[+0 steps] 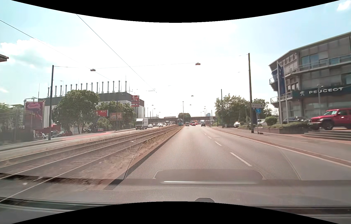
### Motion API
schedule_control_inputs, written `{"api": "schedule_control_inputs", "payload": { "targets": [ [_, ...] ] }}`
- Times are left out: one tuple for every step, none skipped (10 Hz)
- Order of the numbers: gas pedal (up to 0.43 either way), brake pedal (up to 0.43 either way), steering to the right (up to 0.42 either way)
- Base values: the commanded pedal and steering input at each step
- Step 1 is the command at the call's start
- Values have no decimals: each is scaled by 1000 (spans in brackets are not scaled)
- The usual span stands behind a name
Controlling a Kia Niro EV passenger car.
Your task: Follow the waypoints while adhering to traffic rules and regulations
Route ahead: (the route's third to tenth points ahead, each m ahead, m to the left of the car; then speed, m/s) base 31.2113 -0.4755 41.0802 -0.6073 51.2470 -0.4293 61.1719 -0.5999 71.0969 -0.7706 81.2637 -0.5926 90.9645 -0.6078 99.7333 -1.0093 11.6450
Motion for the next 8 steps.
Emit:
{"api": "schedule_control_inputs", "payload": {
  "targets": [
    [0, 0, -4],
    [0, 0, -4],
    [0, 0, -4],
    [0, 0, -4],
    [0, 0, -4],
    [0, 0, -3],
    [0, 0, -4],
    [0, 0, -3]
  ]
}}
